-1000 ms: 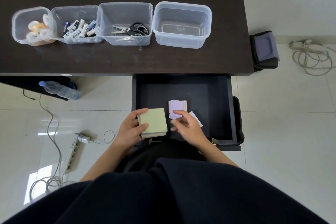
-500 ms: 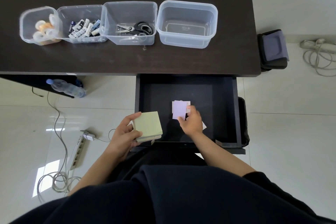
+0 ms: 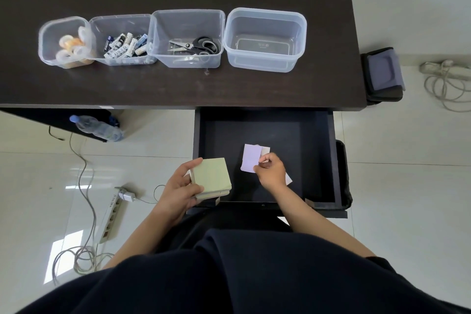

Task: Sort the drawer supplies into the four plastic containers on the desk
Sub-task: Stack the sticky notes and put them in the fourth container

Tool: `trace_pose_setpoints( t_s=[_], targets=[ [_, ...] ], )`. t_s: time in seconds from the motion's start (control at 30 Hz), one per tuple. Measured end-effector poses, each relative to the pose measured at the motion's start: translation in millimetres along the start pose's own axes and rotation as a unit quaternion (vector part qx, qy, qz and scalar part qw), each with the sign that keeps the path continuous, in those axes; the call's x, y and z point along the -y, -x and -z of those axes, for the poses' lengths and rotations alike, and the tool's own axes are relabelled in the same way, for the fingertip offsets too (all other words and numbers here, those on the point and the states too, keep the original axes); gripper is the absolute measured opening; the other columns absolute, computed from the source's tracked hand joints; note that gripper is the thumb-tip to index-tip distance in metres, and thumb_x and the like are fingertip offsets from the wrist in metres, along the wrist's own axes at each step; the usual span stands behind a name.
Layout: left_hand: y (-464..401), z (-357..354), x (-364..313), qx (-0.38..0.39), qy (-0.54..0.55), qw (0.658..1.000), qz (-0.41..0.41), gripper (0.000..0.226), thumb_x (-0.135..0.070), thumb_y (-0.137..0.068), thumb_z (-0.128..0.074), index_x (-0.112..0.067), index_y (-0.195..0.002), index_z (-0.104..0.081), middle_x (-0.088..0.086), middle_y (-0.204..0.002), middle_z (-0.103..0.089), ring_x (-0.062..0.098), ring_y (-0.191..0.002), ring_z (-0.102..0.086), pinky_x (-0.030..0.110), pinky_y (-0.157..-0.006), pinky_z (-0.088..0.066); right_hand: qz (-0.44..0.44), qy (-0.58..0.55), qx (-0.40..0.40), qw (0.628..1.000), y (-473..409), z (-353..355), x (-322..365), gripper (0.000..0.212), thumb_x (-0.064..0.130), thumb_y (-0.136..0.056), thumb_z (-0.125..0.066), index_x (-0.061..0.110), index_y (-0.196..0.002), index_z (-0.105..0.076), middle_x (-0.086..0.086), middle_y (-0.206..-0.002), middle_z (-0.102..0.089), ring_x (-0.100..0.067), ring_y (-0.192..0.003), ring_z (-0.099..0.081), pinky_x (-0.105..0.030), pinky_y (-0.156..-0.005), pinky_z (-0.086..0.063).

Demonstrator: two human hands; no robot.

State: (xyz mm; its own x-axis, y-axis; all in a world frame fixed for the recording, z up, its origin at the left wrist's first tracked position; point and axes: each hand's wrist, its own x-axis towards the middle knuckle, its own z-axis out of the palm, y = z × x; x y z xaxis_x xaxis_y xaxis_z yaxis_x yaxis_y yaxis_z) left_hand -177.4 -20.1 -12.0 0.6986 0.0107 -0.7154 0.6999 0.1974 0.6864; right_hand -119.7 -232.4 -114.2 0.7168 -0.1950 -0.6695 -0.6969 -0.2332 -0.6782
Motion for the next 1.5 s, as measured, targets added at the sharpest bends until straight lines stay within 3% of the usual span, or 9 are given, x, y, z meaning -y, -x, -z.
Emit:
trace_pose_setpoints(
  t_s=[0.2, 0.27, 0.57, 0.9, 1.03, 1.17, 1.27, 1.4, 1.5],
  targets=[
    [-1.9, -3.4, 0.6, -0.002, -0.009, 1.0, 0.003, 0.06, 0.019, -0.085, -0.043, -0.027, -0.122, -0.053, 0.026, -0.127, -0.052, 0.039, -0.115, -0.055, 0.059, -0.095, -0.044, 0.031, -0.094, 0.017, 0.995, 26.5, 8.0, 27.6, 0.023, 0.001, -0.081, -0.057, 0.023, -0.081, -0.063, -0.002, -0.092, -0.066, -0.012, -0.073, -0.057, -0.021, -0.065, -0.043],
    [-3.2, -4.1, 0.9, 0.006, -0.016, 1.0, 0.002, 0.062, 0.019, -0.085, -0.044, -0.031, -0.12, -0.054, 0.022, -0.129, -0.052, 0.039, -0.119, -0.052, 0.053, -0.091, -0.048, 0.067, -0.112, 0.031, 0.991, 41.3, 13.8, 42.3, 0.024, -0.001, -0.084, -0.055, 0.022, -0.084, -0.065, 0.001, -0.094, -0.065, -0.01, -0.084, -0.059, -0.02, -0.071, -0.045],
    [-7.7, -17.7, -2.3, 0.096, 0.042, 0.994, -0.024, 0.081, 0.011, -0.066, -0.052, -0.03, -0.135, -0.044, 0.014, -0.125, -0.059, 0.03, -0.102, -0.064, 0.035, -0.072, -0.058, 0.135, -0.065, 0.198, 0.969, 83.5, 11.9, 67.8, 0.035, 0.001, -0.088, -0.059, 0.013, -0.121, -0.053, -0.005, -0.089, -0.07, -0.018, -0.07, -0.071, -0.031, -0.074, -0.059],
    [-10.9, -22.8, -1.5, 0.107, 0.057, 0.992, -0.024, 0.09, 0.006, -0.066, -0.056, -0.039, -0.14, -0.032, 0.009, -0.144, -0.044, 0.032, -0.117, -0.056, 0.035, -0.08, -0.058, 0.194, 0.063, 0.13, 0.97, 80.1, 14.5, 52.4, 0.026, 0.015, -0.085, -0.066, 0.022, -0.11, -0.06, 0.002, -0.081, -0.064, -0.011, -0.075, -0.062, -0.021, -0.072, -0.051],
    [-10.4, -23.6, -4.5, 0.121, 0.065, 0.99, -0.03, 0.087, 0.005, -0.068, -0.058, -0.045, -0.135, -0.034, 0.005, -0.148, -0.038, 0.032, -0.125, -0.051, 0.036, -0.085, -0.057, 0.211, 0.074, 0.115, 0.968, 77.7, 17.2, 47.4, 0.03, 0.014, -0.084, -0.067, 0.024, -0.112, -0.062, 0.002, -0.103, -0.058, -0.003, -0.091, -0.057, -0.008, -0.081, -0.044],
    [-8.9, -24.1, -8.3, 0.144, 0.047, 0.987, -0.05, 0.089, 0.015, -0.076, -0.058, -0.047, -0.136, -0.033, -0.001, -0.148, -0.039, 0.023, -0.118, -0.058, 0.034, -0.089, -0.055, 0.175, 0.007, 0.157, 0.972, 80.3, 19.1, 51.2, 0.03, 0.012, -0.087, -0.063, 0.035, -0.105, -0.056, 0.017, -0.112, -0.055, -0.005, -0.108, -0.055, -0.016, -0.086, -0.047],
    [-6.6, -23.6, -12.7, 0.153, 0.024, 0.987, -0.049, 0.083, 0.02, -0.083, -0.051, -0.046, -0.134, -0.04, -0.001, -0.145, -0.043, 0.022, -0.116, -0.059, 0.037, -0.094, -0.052, 0.17, -0.018, 0.185, 0.968, 81.4, 19.0, 51.1, 0.031, 0.01, -0.089, -0.061, 0.038, -0.102, -0.054, 0.017, -0.109, -0.058, -0.005, -0.104, -0.058, -0.015, -0.079, -0.048],
    [-3.9, -23.4, -17.2, 0.151, 0.044, 0.987, -0.019, 0.063, -0.001, -0.078, -0.058, -0.043, -0.125, -0.056, -0.001, -0.138, -0.052, 0.028, -0.121, -0.054, 0.044, -0.098, -0.048, 0.172, -0.022, 0.197, 0.965, 80.3, 15.6, 46.5, 0.034, 0.01, -0.089, -0.062, 0.04, -0.101, -0.054, 0.014, -0.11, -0.059, -0.009, -0.103, -0.06, -0.018, -0.084, -0.05],
    [-6.1, -27.8, -13.3, 0.076, 0.024, 0.997, -0.025, 0.045, -0.01, -0.09, -0.058, -0.038, -0.125, -0.056, 0.002, -0.122, -0.063, 0.026, -0.11, -0.06, 0.05, -0.101, -0.046, 0.17, -0.022, 0.202, 0.964, 77.9, 10.4, 40.8, 0.032, 0.011, -0.088, -0.063, 0.039, -0.103, -0.056, 0.01, -0.109, -0.062, -0.012, -0.1, -0.063, -0.025, -0.087, -0.053]
  ],
)
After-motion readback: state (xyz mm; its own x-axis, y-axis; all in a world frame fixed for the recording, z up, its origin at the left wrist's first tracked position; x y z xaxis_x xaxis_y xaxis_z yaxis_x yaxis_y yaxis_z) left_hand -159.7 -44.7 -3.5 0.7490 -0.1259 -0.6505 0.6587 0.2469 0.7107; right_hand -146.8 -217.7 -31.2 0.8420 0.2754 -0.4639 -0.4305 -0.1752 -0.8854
